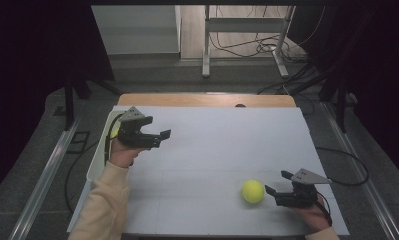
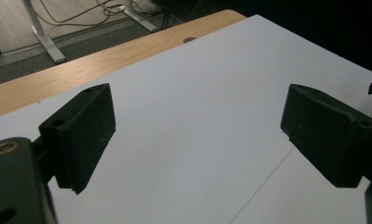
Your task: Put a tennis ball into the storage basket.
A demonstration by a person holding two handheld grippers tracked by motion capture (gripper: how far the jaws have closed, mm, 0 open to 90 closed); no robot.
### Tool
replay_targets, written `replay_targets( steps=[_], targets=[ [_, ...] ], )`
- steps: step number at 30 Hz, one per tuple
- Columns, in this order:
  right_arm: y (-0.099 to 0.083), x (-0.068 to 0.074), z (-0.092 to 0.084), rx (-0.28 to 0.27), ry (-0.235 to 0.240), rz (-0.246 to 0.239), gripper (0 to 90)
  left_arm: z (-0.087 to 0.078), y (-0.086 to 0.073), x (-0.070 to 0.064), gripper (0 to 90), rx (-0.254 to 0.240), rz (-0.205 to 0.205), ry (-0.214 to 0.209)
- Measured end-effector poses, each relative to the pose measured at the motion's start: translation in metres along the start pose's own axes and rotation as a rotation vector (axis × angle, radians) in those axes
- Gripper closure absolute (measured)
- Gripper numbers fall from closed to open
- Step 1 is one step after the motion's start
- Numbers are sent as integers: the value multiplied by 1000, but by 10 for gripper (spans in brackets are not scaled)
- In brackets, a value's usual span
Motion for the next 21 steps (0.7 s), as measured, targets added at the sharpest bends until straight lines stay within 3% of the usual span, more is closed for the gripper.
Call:
replay_targets(
  steps=[21],
  targets=[
    [-1,0,0,5,-5,3,155,21,1,-12,106,41,29,-53]
  ],
)
Point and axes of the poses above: each handheld gripper's, and its own axes: z roughly forward along the jaws, y roughly out of its top, x roughly to its left, the point moved 2 cm from there along z, roughly forward along the jaws, and after that the axes turned 12 degrees about x, right-handed, at the moved point
